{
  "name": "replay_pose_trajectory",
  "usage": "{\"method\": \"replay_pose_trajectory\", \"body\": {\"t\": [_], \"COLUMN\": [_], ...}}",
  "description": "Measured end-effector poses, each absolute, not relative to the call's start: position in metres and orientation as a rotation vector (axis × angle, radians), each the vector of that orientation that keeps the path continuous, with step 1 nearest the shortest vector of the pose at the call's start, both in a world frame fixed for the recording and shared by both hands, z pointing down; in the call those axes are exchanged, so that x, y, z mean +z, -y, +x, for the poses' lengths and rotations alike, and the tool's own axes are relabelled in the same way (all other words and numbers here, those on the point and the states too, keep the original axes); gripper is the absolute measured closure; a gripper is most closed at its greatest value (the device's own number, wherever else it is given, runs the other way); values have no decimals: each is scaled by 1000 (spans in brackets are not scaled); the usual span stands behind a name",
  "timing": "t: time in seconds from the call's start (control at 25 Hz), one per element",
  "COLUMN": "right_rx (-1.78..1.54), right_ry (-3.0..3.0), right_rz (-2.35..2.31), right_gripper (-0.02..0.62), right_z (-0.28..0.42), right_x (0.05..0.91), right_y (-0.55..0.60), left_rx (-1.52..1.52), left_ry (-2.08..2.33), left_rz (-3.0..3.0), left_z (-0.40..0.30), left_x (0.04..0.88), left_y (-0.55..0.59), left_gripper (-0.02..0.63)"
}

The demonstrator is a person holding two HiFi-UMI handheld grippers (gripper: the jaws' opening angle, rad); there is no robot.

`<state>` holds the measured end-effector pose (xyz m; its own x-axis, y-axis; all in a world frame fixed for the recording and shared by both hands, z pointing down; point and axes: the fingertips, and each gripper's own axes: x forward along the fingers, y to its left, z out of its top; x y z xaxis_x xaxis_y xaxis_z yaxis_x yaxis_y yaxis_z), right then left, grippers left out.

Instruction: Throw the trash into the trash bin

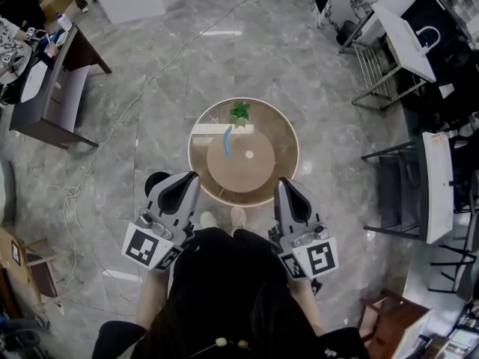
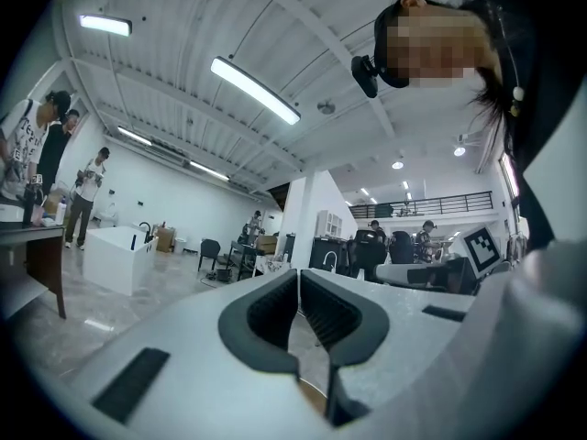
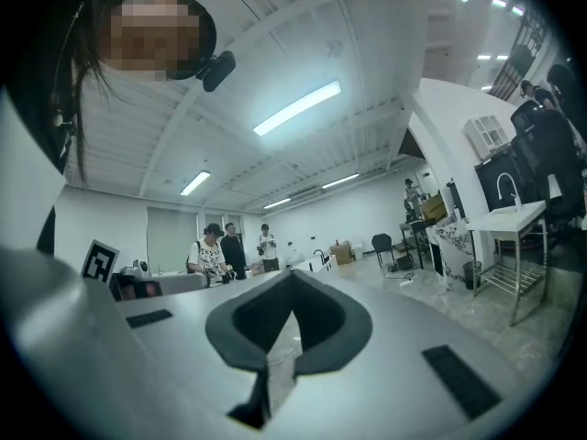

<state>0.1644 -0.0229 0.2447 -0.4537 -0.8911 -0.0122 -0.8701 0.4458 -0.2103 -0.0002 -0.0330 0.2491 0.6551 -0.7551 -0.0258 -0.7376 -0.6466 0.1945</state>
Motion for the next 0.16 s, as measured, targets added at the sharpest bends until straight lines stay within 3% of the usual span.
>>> {"method": "replay_pose_trajectory", "body": {"t": [0.16], "right_rx": [-287], "right_ry": [-2577], "right_rz": [-1580], "right_gripper": [592], "right_z": [166], "right_x": [250], "right_y": [22], "left_rx": [-155], "left_ry": [1217], "left_rz": [2688], "left_z": [1], "left_x": [251], "left_y": [34], "left_gripper": [592]}}
